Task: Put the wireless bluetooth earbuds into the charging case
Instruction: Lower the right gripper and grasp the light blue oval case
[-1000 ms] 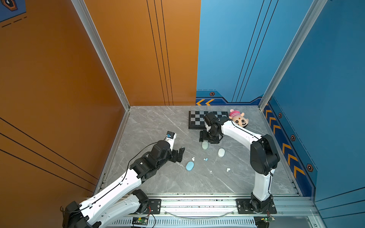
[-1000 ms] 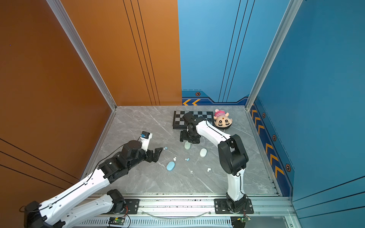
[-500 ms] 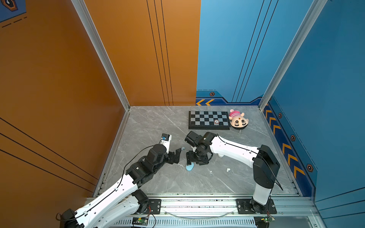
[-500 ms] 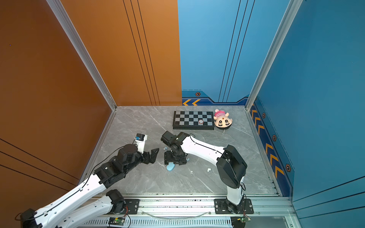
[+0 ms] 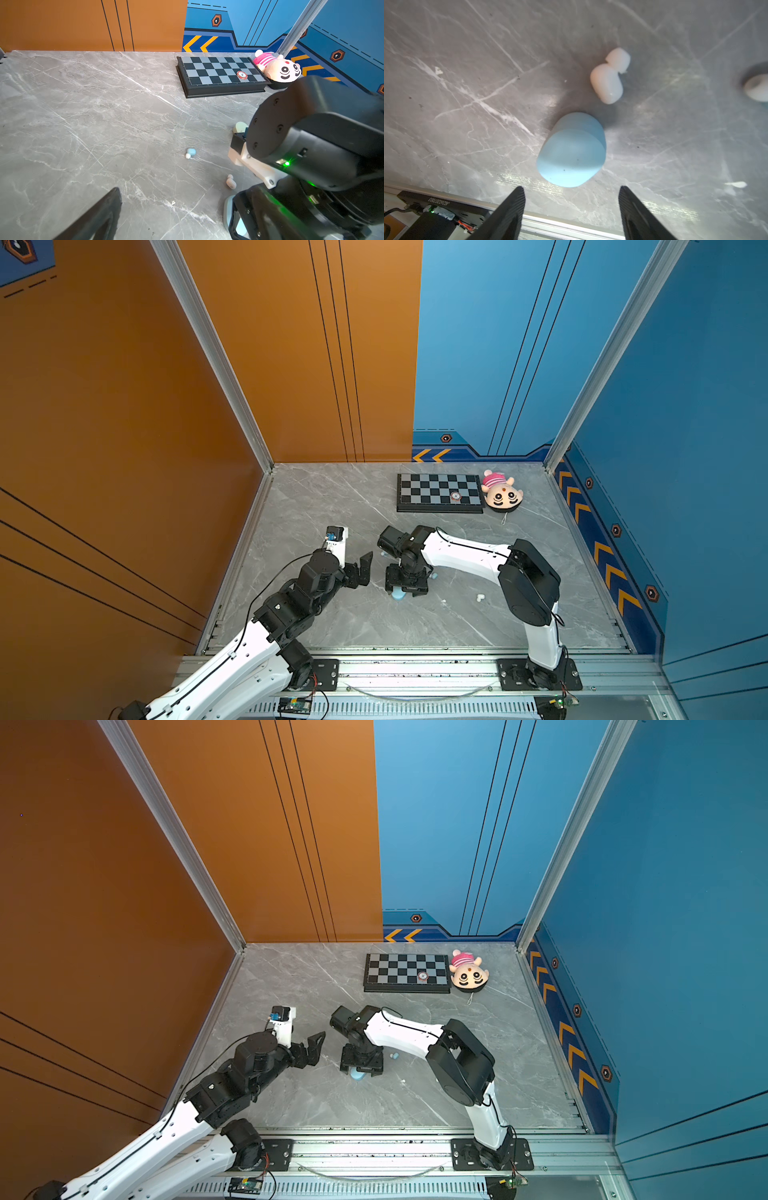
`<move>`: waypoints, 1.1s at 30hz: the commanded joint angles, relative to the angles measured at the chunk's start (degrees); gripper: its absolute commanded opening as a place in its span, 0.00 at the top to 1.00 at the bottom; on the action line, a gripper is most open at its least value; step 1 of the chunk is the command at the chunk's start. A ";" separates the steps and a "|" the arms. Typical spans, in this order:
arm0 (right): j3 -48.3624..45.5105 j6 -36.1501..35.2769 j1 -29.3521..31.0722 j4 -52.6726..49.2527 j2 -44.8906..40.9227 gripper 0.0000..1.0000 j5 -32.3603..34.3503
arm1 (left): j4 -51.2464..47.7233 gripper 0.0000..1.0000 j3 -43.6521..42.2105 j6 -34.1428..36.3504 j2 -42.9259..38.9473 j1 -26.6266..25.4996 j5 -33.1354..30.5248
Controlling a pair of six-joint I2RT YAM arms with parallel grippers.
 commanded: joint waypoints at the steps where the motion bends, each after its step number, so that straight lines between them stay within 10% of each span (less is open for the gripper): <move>1: 1.94 0.20 -0.40 0.11 0.76 0.27 -0.70 | -0.19 0.02 -0.65 -0.45 -0.75 0.50 -0.92; 7: 2.19 -20.13 -3.63 -0.01 -5.03 0.28 -6.44 | 0.08 0.02 -1.38 -0.01 -2.36 0.51 -0.47; 20: -11.91 -105.06 -12.01 2.39 -22.62 0.19 -17.21 | -3.02 0.02 -3.72 -4.19 -8.49 1.08 -8.08; 25: -14.22 -121.94 -11.65 6.17 -18.91 0.21 -11.56 | -4.97 0.02 -3.46 -5.52 -9.82 1.67 -9.74; 33: -13.08 -128.27 -8.24 15.53 -11.33 0.22 -8.86 | -5.74 0.02 -2.00 -5.73 -6.27 2.82 -8.88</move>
